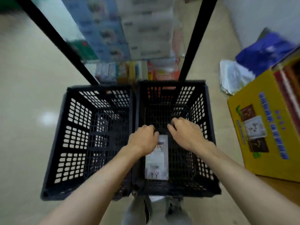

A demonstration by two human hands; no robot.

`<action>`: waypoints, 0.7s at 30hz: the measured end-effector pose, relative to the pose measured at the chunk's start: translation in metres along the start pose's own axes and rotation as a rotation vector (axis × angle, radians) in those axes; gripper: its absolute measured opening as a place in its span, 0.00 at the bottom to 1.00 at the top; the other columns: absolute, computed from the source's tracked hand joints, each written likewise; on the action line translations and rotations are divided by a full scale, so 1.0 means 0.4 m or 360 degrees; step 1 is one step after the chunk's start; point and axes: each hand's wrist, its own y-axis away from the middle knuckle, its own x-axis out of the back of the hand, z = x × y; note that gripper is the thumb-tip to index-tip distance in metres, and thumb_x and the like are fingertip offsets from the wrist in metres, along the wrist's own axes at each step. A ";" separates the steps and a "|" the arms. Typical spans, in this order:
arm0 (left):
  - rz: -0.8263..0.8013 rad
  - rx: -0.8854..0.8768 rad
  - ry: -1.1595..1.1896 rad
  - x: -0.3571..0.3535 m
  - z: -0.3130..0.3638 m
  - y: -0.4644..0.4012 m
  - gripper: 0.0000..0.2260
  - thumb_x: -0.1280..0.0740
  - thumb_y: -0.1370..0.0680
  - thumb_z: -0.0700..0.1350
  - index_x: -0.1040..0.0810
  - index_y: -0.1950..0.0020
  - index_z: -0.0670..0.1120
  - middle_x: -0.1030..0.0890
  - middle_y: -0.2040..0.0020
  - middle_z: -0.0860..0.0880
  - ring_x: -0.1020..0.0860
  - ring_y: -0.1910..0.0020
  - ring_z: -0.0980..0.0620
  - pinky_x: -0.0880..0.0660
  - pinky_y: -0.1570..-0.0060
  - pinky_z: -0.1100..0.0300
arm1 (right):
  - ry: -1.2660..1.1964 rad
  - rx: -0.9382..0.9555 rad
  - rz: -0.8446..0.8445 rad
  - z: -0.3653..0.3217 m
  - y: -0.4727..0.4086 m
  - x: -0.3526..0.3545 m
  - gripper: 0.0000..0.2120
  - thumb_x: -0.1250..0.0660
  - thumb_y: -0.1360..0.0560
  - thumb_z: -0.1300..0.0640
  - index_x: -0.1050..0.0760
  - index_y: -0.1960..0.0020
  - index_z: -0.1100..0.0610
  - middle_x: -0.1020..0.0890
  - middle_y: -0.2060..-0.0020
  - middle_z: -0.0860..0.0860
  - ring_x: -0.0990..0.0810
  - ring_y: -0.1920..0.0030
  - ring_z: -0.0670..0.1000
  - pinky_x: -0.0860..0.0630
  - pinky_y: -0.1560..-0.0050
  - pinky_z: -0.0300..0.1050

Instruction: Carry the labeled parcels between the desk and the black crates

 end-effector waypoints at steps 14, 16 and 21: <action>0.1157 -0.0307 -0.0176 0.978 0.328 0.502 0.17 0.44 0.15 0.55 0.21 0.41 0.46 0.19 0.41 0.43 0.22 0.42 0.41 0.30 0.52 0.51 | 0.0125 0.0342 0.0768 -0.400 0.207 1.068 0.17 0.45 0.17 0.46 0.24 0.51 0.56 0.19 0.48 0.56 0.21 0.46 0.59 0.32 0.54 0.50; 0.1294 -0.0351 -0.0239 1.080 0.363 0.583 0.17 0.44 0.15 0.55 0.21 0.42 0.46 0.18 0.42 0.43 0.22 0.43 0.41 0.29 0.51 0.51 | 0.0166 0.0420 0.0839 -0.447 0.249 1.189 0.17 0.46 0.16 0.45 0.27 0.52 0.55 0.20 0.48 0.56 0.21 0.47 0.58 0.32 0.55 0.49; 0.1509 -0.0334 -0.0336 1.282 0.449 0.737 0.17 0.44 0.15 0.56 0.22 0.38 0.47 0.18 0.40 0.42 0.21 0.42 0.41 0.26 0.47 0.50 | 0.0295 0.0530 0.1029 -0.506 0.328 1.435 0.19 0.47 0.16 0.44 0.25 0.47 0.57 0.20 0.47 0.57 0.21 0.47 0.58 0.29 0.54 0.50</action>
